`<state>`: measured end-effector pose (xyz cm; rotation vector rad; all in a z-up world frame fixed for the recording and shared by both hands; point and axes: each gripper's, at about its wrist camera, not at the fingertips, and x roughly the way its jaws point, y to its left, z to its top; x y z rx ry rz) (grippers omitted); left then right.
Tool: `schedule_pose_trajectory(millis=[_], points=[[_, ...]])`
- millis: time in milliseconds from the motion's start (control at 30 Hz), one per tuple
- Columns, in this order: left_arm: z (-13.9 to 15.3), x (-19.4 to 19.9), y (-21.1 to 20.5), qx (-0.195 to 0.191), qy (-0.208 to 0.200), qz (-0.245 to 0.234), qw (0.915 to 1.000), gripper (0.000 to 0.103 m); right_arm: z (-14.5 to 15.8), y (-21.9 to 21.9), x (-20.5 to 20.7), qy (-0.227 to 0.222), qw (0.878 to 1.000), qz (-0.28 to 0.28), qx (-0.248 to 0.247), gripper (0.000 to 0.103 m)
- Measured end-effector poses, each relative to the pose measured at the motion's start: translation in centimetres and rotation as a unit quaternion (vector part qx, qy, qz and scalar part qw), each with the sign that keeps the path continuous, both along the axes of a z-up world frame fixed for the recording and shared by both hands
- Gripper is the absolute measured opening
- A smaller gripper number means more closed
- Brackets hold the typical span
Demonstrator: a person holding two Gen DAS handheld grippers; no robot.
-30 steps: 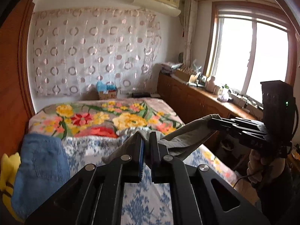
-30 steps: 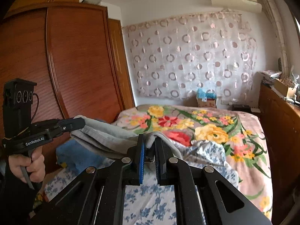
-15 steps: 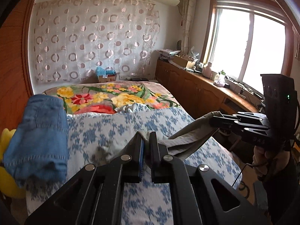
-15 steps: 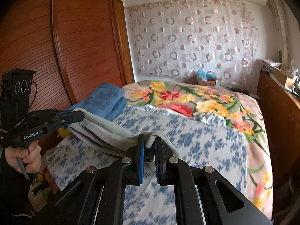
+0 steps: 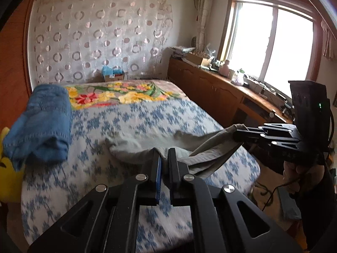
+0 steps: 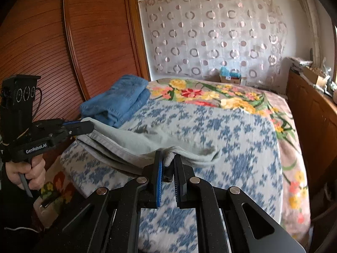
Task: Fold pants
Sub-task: 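Lift the pants with both tools and fold them in half over themselves, then lower the folded pants onto the bed and open both tools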
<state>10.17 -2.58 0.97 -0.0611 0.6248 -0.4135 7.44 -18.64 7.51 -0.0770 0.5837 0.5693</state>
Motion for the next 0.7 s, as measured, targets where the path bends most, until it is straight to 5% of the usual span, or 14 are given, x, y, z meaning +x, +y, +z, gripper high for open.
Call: schedule_pose_trajectory(millis=[700], points=[[-4.3, -5.0, -1.1, 0.015, 0.052, -0.024, 0.9982, 0.006, -2.9, -1.2, -3.9, 0.044, 0.999, 0.0, 0.01, 0.009]])
